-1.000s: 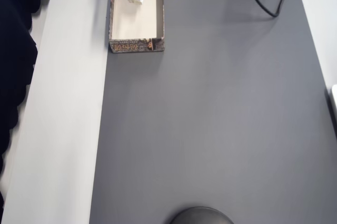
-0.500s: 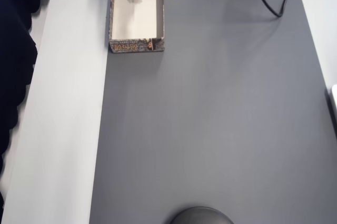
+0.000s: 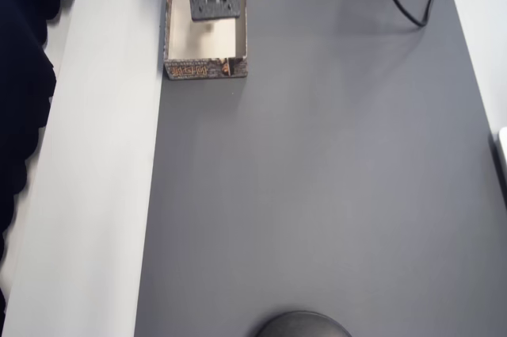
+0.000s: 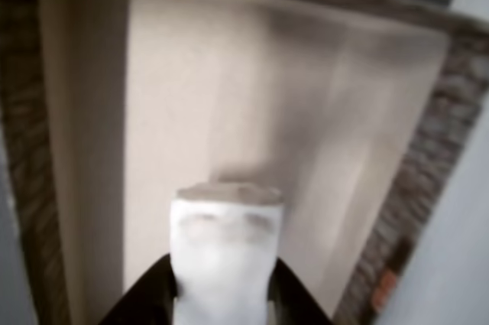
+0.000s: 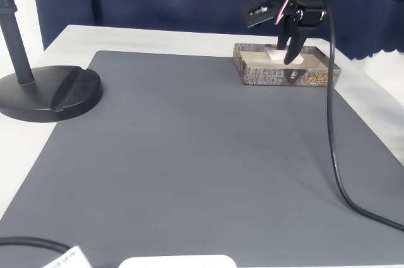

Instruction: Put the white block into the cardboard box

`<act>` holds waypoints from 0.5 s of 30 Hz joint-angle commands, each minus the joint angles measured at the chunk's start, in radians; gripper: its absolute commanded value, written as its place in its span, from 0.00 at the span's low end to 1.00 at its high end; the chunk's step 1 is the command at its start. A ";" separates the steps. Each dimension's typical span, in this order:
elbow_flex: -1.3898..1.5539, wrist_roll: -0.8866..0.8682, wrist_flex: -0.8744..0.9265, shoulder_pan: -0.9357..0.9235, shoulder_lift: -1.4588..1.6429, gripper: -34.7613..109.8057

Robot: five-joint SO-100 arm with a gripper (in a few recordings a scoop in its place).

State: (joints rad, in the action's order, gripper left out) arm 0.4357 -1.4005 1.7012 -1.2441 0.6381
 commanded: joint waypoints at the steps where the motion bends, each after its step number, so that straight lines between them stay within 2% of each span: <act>1: -0.100 -0.003 0.008 0.029 0.003 0.23; 15: -0.117 0.003 0.006 0.025 -0.012 0.24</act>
State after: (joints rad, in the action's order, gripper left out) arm 0.3927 -1.4005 1.7012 -1.2241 0.5967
